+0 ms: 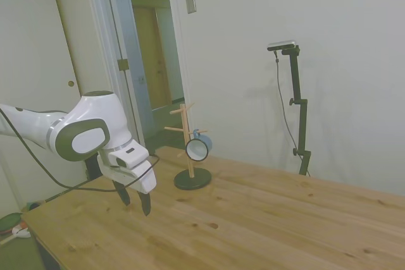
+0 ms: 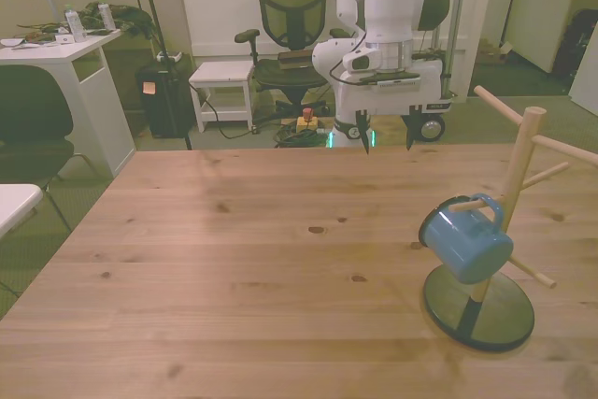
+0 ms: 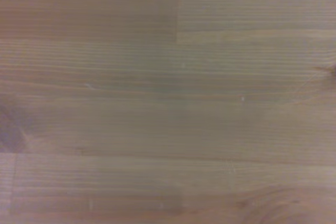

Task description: Unload the mug

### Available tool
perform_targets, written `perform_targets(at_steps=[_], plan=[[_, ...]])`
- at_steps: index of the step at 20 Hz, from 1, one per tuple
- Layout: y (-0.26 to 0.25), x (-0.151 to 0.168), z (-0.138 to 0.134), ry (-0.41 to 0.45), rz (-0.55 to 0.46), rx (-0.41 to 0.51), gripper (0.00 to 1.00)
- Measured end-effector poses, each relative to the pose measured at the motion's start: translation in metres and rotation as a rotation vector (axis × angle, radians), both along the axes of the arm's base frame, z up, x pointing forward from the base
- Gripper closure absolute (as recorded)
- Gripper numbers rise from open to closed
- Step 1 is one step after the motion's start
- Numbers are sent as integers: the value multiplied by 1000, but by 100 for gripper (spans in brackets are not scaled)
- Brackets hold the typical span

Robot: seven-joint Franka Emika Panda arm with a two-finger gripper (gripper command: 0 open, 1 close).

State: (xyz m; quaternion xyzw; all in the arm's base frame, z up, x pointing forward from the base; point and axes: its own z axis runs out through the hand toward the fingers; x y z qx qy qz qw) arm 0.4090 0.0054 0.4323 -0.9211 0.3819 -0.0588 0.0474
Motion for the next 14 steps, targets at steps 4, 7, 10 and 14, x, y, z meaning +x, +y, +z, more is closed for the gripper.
perform_targets(at_steps=[4, 7, 10, 14], plan=[[-12, 4, 7, -42, -10, -15, 0], [-39, 15, 22, -125, -41, -49, 0], [-68, 41, 31, -201, -49, -66, 0], [-105, 98, 33, -277, -23, -61, 0]])
